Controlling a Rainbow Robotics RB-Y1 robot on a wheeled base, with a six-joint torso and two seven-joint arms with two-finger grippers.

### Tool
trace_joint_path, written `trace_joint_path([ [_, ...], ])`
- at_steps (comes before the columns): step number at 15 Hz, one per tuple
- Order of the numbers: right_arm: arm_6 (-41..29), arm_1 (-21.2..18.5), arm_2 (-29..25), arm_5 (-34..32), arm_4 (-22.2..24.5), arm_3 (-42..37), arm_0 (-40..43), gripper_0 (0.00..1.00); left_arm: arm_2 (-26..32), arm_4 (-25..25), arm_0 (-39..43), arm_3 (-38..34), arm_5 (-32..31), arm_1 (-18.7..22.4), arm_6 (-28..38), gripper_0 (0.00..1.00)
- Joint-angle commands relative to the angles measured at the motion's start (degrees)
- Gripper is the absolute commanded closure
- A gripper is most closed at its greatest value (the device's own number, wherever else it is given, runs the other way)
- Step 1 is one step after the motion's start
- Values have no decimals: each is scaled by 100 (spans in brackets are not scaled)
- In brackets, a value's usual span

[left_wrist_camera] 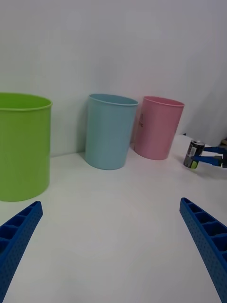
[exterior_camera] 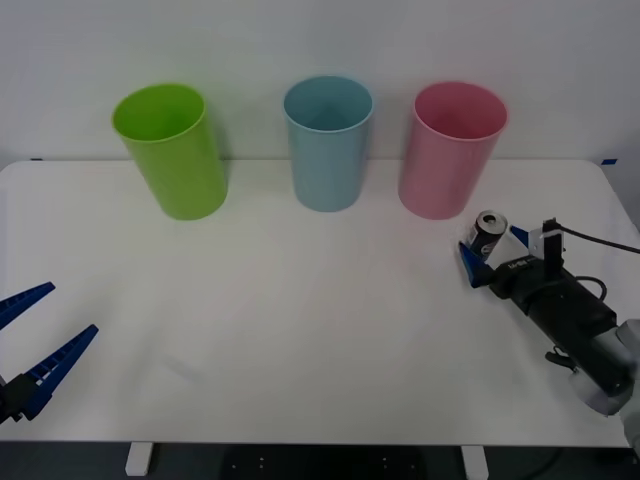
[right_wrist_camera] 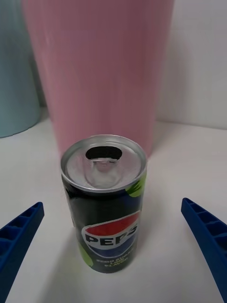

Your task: Grasp the object on the table and drop it into the matching bin: aluminum can to the light blue bin, PET bottle to the pink bin.

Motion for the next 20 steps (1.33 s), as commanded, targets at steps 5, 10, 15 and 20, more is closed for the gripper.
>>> trace_joint_path([
  [5, 76, 73, 155, 358, -10, 323, -383, 0, 0, 0, 0, 0, 0, 0, 0, 0],
  [10, 111, 82, 173, 358, -19, 323, -383, 21, 0, 0, 0, 0, 0, 0, 0, 0],
  [15, 128, 73, 173, 340, -37, 323, -392, 100, 0, 0, 0, 0, 0, 0, 0, 0],
  [20, 120, 73, 173, 323, -63, 279, -392, 100, 0, 0, 0, 0, 0, 0, 0, 0],
])
